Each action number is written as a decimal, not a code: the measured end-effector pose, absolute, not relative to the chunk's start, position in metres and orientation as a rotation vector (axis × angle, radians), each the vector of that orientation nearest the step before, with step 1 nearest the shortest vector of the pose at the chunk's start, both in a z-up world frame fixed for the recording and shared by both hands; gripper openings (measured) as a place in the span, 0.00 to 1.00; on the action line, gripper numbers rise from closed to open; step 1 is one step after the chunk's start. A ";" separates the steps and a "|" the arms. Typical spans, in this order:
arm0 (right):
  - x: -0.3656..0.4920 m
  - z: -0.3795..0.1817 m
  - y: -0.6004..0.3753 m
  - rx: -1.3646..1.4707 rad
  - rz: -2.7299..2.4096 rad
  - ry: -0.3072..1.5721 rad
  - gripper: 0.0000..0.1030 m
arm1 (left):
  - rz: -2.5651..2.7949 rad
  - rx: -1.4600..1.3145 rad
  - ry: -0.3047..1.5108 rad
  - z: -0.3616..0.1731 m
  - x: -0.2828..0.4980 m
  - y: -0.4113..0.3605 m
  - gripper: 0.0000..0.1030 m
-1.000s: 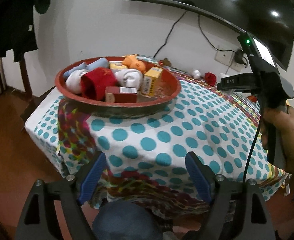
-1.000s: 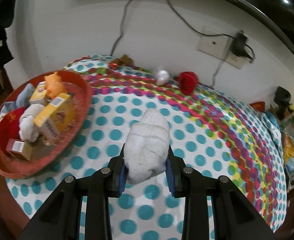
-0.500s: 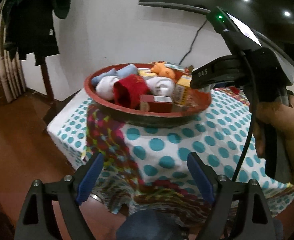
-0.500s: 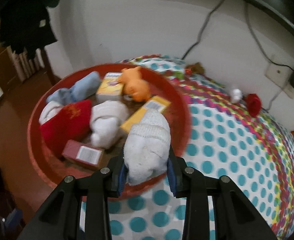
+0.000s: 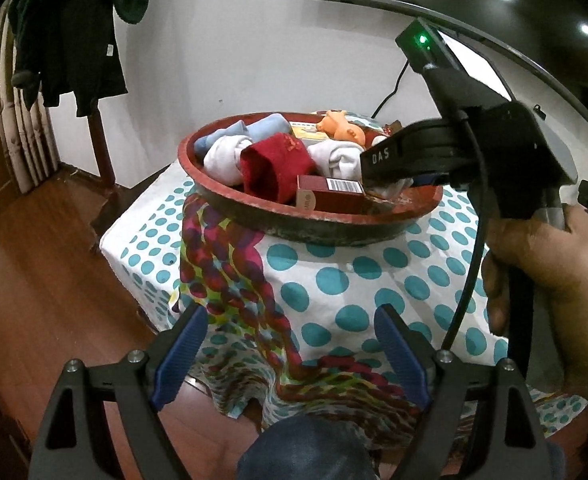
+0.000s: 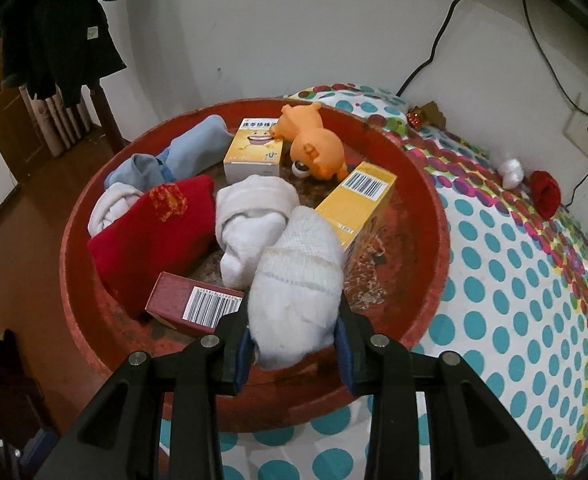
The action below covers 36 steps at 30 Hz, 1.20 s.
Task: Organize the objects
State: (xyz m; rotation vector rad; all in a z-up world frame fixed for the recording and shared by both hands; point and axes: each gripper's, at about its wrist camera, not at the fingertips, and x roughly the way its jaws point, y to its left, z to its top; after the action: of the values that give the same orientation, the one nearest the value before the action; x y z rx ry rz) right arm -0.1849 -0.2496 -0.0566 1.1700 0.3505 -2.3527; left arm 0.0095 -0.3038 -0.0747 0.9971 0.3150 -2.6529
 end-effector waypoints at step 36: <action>-0.063 -0.023 -0.146 0.914 -2.781 0.308 1.00 | -2.609 0.809 0.189 -0.036 0.043 -0.277 0.85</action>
State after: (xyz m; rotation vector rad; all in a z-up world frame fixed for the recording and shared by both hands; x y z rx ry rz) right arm -0.0627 -0.1456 -0.0227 0.9137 0.3082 -2.7815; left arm 0.0426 -0.2772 -0.0357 0.8088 0.1889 -2.6091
